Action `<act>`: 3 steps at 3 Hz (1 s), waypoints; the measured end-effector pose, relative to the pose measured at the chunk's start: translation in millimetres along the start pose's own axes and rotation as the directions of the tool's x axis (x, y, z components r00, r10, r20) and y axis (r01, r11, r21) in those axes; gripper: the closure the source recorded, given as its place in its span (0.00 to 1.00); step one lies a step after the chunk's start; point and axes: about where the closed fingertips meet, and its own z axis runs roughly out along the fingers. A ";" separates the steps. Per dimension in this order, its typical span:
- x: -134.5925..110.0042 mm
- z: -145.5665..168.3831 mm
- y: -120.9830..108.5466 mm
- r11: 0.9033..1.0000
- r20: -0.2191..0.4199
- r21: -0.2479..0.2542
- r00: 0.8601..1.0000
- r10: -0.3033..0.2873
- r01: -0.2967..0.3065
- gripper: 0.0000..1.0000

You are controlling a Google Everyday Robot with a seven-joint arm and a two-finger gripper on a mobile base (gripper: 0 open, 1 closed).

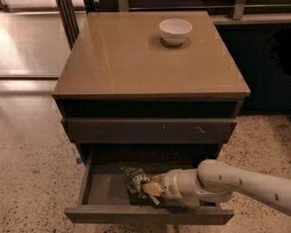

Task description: Pick green jalapeno chip bag from middle drawer and place on counter

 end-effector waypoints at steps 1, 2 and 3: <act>-22.8 -56.7 26.0 0.998 0.099 -0.010 0.993 -0.060 0.061 1.00; -47.0 -108.2 39.5 0.991 0.154 0.038 0.979 -0.130 0.126 1.00; -69.2 -145.2 36.1 0.979 0.160 0.112 0.969 -0.188 0.171 1.00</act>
Offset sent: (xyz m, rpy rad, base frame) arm -0.0264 -0.0907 0.1817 0.0553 -0.3260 -0.0462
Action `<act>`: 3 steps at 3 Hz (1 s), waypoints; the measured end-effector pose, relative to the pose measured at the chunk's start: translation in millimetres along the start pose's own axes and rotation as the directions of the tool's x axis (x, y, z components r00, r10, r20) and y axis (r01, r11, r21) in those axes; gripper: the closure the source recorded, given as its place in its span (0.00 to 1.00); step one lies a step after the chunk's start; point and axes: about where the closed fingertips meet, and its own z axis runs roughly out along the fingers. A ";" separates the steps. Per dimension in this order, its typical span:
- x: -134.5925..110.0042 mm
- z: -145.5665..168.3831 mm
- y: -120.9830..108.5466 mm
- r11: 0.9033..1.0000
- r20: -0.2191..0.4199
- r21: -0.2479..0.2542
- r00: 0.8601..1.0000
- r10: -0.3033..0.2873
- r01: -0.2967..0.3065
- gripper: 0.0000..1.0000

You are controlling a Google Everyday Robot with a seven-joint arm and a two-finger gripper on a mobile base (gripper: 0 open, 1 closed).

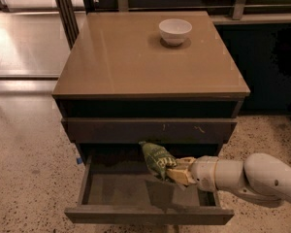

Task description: Pick green jalapeno chip bag from middle drawer and place on counter

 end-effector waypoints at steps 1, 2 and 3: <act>-2.0 -1.3 -0.1 1.000 -0.001 0.003 1.000 -0.004 0.004 1.00; -8.7 -2.2 3.2 1.000 0.000 -0.010 1.000 -0.012 0.012 1.00; -23.8 -4.6 10.2 0.999 0.002 -0.037 1.000 -0.029 0.029 1.00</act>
Offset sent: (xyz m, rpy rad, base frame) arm 0.0012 0.0111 0.0404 0.0128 -0.0193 0.0730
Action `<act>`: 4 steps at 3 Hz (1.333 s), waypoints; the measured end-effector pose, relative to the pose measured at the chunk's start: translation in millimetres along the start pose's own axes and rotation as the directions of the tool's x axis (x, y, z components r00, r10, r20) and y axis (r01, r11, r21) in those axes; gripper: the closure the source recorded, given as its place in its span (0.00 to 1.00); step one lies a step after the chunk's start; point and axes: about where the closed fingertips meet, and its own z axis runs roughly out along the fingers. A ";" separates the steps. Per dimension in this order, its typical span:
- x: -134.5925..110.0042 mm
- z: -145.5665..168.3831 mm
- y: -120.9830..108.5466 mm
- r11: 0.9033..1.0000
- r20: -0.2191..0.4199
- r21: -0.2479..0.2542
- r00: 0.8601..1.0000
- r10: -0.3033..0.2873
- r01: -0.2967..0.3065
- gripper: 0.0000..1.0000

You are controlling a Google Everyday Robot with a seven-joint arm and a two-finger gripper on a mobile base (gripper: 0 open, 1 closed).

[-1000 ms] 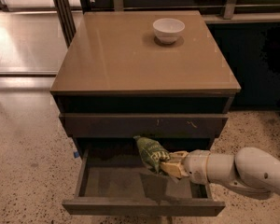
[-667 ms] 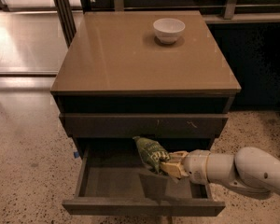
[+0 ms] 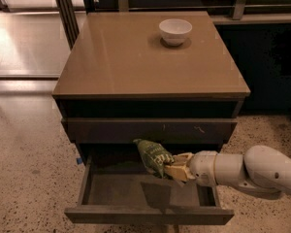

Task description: Pick green jalapeno chip bag from middle drawer and place on counter

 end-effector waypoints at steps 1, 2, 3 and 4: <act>-70.0 -17.3 14.9 0.992 -0.002 0.018 0.992 -0.123 0.123 1.00; -138.8 -35.8 29.6 0.965 -0.022 0.055 0.967 -0.254 0.255 1.00; -187.5 -51.2 35.7 0.937 -0.032 0.101 0.942 -0.333 0.335 1.00; -219.4 -57.6 31.6 0.917 -0.026 0.130 0.925 -0.378 0.378 1.00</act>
Offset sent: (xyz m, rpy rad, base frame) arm 0.0368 0.0354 0.2329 -0.2254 -0.3612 0.1011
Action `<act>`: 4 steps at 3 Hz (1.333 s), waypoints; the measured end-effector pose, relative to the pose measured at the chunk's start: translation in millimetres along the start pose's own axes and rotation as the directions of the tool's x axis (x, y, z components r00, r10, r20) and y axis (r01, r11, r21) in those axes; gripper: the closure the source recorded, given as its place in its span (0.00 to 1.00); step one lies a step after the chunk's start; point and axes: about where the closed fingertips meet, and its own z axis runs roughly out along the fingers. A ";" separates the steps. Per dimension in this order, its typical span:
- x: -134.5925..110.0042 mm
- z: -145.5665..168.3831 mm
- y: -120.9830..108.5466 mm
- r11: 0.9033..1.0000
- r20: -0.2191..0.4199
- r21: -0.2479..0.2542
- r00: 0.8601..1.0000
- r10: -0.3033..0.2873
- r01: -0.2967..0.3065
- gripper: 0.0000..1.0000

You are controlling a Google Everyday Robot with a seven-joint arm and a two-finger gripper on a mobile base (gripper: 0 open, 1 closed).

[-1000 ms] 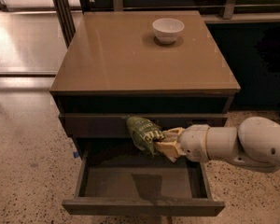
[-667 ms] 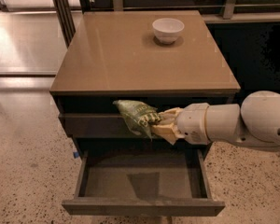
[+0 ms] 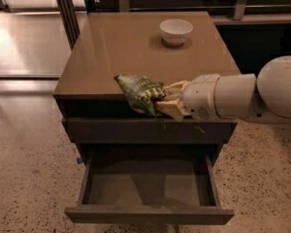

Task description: Pick green jalapeno chip bag from middle drawer and place on counter

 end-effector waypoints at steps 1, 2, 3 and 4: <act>-18.7 1.5 -21.6 0.999 0.014 0.033 1.000 -0.027 0.027 1.00; -26.5 12.4 -49.7 0.997 0.020 0.065 0.999 -0.044 0.042 1.00; -30.7 25.6 -80.4 0.991 0.021 0.119 0.998 -0.058 0.055 1.00; -31.7 39.0 -112.7 0.984 0.033 0.171 0.998 -0.058 0.052 1.00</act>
Offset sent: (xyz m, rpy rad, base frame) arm 0.0938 -0.0047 0.0302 -0.0138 -0.1094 -0.0613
